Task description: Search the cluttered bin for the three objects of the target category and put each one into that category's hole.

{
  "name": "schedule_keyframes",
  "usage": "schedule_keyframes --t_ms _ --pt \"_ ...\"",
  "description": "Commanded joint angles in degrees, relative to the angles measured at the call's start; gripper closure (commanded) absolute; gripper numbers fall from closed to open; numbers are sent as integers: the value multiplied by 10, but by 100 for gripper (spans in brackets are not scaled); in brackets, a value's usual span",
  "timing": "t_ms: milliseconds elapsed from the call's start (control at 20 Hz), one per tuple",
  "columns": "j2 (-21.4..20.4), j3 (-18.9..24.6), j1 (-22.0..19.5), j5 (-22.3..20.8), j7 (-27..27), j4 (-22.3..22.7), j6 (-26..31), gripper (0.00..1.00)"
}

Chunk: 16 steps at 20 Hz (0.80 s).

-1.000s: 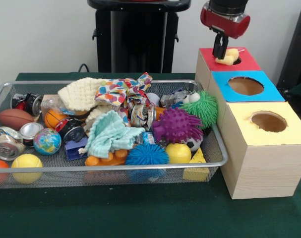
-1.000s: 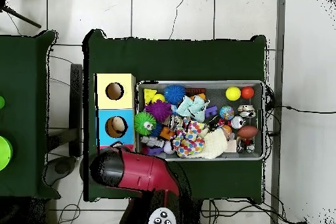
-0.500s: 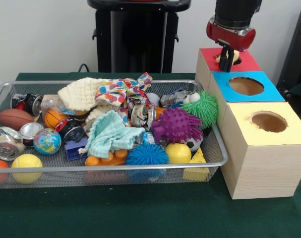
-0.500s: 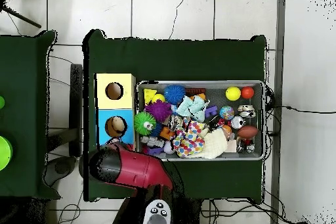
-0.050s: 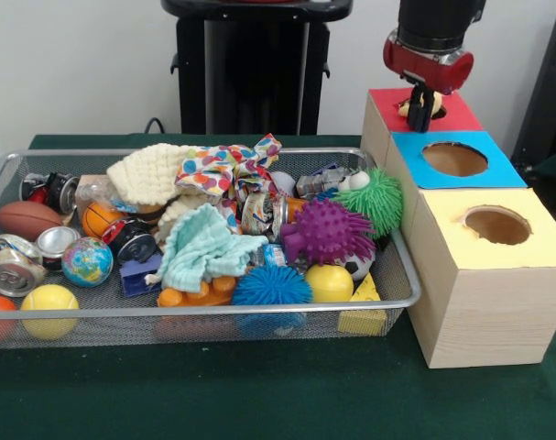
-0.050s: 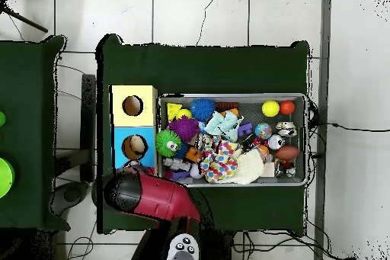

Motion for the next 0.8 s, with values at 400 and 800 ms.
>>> schedule_keyframes --t_ms 400,800 --pt "-100 -44 25 -48 85 -43 235 100" --pt "-93 -51 31 -50 89 -10 186 100"
